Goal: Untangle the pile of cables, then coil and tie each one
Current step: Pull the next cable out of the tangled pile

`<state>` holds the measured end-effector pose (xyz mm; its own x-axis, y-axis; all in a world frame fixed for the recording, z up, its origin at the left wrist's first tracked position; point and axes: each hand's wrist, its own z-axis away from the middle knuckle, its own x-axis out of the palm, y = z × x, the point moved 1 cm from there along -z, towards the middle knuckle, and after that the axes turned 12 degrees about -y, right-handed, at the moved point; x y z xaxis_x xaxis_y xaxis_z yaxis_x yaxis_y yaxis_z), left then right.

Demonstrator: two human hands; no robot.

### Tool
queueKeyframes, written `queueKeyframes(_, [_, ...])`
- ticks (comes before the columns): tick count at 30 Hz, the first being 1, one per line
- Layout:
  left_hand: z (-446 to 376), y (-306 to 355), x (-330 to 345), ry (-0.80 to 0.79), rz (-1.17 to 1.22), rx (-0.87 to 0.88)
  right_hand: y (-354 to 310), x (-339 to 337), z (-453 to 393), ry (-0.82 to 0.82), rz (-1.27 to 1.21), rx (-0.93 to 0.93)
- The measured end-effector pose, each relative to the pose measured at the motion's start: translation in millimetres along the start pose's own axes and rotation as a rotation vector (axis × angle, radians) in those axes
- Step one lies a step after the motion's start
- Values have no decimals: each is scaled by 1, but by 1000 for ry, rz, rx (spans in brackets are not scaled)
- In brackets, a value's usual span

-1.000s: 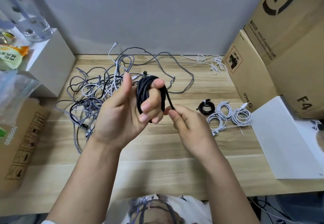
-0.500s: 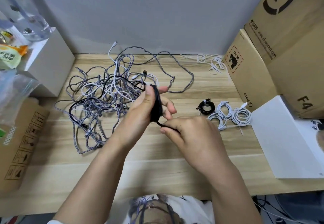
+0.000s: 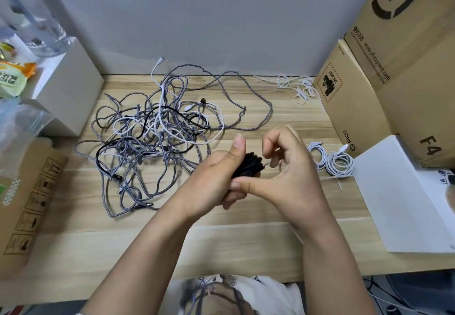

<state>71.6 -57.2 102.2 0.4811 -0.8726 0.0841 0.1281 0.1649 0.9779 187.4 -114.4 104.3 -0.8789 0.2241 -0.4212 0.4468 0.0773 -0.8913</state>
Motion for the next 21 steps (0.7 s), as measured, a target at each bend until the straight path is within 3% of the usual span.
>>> queueKeyframes(4, [0, 1, 1, -194, 207, -44, 0, 8, 4, -253, -212, 27])
queueKeyframes(6, [-1, -1, -1, -274, 270, -82, -3, 13, 4, -200, -39, 1])
queueKeyframes(8, [-3, -1, 0, -270, 320, -80, -4, 16, 1, -40, 152, -36])
queueKeyframes(13, [-14, 2, 11, 37, 336, -20, 2, 26, -10, 267, 297, -163])
queueKeyframes(18, [-24, -5, 8, 542, 245, 88, 13, 36, -24, 364, 331, -239])
queueKeyframes(21, [-29, -10, -2, 621, 88, 126, 16, 40, -32, 375, 265, -222])
